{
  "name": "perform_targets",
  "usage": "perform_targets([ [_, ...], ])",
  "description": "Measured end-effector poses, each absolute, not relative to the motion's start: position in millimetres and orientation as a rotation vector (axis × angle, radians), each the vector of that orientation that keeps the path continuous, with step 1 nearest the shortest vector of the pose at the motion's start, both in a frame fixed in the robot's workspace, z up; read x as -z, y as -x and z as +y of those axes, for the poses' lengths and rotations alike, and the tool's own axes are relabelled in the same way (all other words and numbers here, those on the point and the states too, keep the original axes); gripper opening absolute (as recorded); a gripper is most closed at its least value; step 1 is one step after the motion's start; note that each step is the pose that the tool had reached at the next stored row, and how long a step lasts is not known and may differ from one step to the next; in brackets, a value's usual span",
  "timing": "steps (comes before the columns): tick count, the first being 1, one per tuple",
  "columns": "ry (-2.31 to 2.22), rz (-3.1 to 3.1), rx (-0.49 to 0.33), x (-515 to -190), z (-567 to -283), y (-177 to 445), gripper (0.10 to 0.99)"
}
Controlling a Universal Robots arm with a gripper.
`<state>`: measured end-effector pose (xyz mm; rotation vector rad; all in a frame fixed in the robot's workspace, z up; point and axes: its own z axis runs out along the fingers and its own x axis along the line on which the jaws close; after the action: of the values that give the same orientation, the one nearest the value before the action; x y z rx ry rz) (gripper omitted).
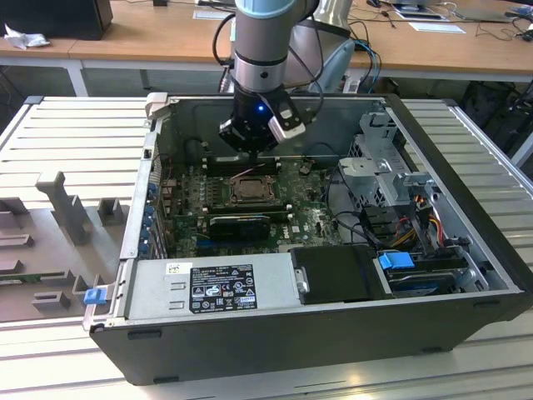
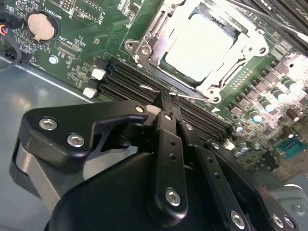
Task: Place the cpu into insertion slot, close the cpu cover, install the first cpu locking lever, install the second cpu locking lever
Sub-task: 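Install the first cpu locking lever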
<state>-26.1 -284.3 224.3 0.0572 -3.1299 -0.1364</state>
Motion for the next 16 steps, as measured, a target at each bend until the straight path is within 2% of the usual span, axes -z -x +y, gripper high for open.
perform_targets([
  [16, -0.064, -3.136, 0.135, -207, -284, 16, 0.106],
])
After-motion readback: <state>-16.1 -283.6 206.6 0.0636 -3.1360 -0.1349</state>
